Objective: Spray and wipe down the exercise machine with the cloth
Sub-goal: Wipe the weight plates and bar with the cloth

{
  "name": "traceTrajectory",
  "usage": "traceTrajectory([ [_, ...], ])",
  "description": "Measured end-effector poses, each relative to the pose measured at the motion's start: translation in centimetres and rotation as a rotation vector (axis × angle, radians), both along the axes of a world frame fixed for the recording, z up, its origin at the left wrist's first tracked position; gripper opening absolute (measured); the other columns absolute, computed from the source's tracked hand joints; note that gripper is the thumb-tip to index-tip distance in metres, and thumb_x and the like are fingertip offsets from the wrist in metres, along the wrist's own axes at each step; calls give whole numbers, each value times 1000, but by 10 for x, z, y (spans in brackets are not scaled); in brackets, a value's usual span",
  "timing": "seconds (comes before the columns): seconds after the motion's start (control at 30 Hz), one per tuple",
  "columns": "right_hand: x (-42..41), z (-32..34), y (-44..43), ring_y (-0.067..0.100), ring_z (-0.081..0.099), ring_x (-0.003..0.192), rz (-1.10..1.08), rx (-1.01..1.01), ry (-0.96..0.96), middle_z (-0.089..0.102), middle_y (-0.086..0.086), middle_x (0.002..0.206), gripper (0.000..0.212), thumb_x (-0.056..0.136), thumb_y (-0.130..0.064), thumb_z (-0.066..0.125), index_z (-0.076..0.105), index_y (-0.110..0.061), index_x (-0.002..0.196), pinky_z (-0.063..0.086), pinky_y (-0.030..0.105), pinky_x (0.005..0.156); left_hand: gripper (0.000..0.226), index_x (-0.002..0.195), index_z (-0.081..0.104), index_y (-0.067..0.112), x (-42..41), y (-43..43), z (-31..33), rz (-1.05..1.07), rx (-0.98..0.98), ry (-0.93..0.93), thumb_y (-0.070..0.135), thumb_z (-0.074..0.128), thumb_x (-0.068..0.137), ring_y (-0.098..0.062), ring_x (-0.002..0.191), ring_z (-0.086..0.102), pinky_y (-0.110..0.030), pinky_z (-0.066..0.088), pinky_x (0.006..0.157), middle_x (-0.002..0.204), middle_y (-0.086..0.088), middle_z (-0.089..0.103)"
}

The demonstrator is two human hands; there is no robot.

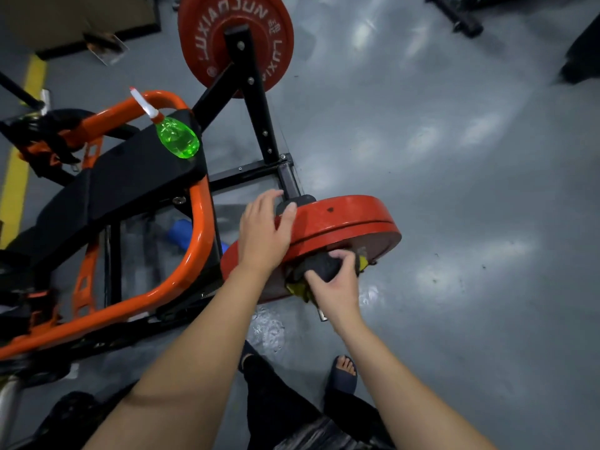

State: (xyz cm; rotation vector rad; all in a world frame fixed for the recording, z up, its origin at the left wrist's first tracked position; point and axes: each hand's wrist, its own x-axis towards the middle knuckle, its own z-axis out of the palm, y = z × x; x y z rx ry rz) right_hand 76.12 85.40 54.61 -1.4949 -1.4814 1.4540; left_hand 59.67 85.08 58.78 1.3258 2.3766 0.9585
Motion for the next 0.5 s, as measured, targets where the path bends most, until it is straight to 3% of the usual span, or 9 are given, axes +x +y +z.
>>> traceTrajectory([
  [0.07,-4,1,-8,4,54,93,28,32,11,56,-10,105,49,73,-9,79,47,-24,107,41,13,83,47,134,59,26,20,22,2,-53,-162,106,55,40,103,-19,128,50,-40,32,113,135,4,62],
  [0.13,-2,2,-7,11,56,98,-34,47,44,58,-6,107,47,72,-15,77,47,-27,107,44,19,85,42,127,62,32,27,25,-1,-30,-267,207,57,37,103,-18,123,52,-39,31,109,127,8,64],
  [0.3,27,6,52,19,60,94,-482,-19,116,60,-1,108,36,89,-13,66,43,-23,115,44,16,72,40,119,64,30,22,25,-2,6,-280,195,56,37,104,-18,115,54,-37,33,103,114,8,66],
  [0.37,37,0,77,23,58,97,-636,-73,110,57,4,116,35,94,-18,62,38,-21,119,42,22,78,40,118,64,30,21,24,-2,10,-276,189,56,38,103,-18,114,54,-38,34,102,113,8,66],
  [0.43,40,-7,84,24,58,98,-643,-92,93,55,6,118,36,94,-21,61,35,-20,120,44,30,83,40,117,64,30,20,21,-3,5,-281,181,57,39,103,-17,113,54,-38,35,102,113,9,65],
  [0.5,34,-7,75,27,58,97,-624,-90,92,56,9,118,38,92,-23,61,35,-20,119,44,30,79,39,116,63,30,18,21,-1,-2,-280,176,57,39,103,-17,112,54,-38,36,102,112,10,65],
])
